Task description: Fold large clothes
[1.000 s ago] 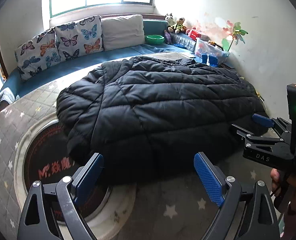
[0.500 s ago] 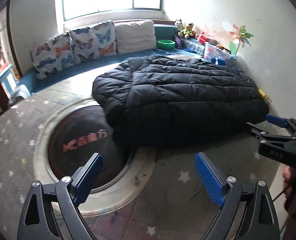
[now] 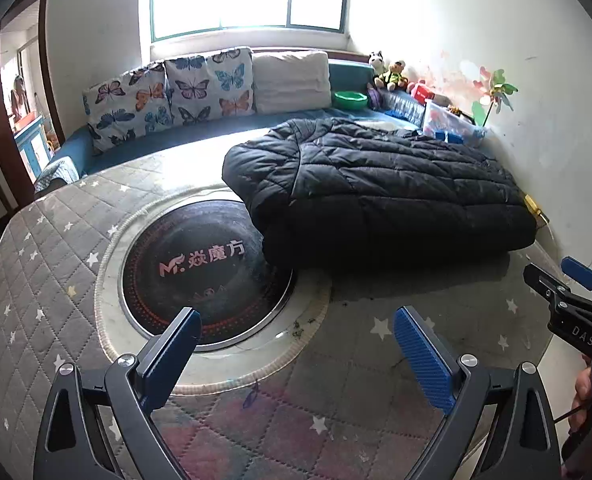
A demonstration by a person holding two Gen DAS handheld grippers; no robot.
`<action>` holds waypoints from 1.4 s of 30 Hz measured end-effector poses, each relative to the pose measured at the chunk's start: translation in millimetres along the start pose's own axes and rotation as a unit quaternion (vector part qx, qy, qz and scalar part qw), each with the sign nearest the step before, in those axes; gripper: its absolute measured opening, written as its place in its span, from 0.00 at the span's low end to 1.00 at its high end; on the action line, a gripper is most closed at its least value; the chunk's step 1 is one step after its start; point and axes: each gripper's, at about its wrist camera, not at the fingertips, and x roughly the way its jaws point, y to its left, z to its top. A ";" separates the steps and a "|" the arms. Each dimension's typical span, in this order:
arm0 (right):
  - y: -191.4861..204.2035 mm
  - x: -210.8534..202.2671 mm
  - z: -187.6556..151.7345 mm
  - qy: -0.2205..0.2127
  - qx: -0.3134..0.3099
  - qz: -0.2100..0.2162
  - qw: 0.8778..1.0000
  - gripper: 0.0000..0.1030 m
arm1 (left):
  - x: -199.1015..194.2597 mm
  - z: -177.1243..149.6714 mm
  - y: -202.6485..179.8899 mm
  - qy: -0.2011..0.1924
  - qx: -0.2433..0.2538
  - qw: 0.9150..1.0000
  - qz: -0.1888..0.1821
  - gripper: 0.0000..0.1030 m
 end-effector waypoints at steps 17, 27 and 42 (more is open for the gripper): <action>8.9 -12.2 -8.2 -0.010 0.005 -0.001 1.000 0.90 | -9.3 -15.0 -6.0 -0.001 0.015 1.000 0.004 1.00; 6.6 -11.9 -7.3 -0.011 0.007 0.001 1.000 0.90 | -6.9 -14.8 -10.2 0.001 0.023 1.000 0.005 1.00; 7.8 -13.9 -7.2 -0.011 0.009 0.006 1.000 0.90 | -7.0 -15.9 -11.9 0.003 0.027 1.000 0.004 1.00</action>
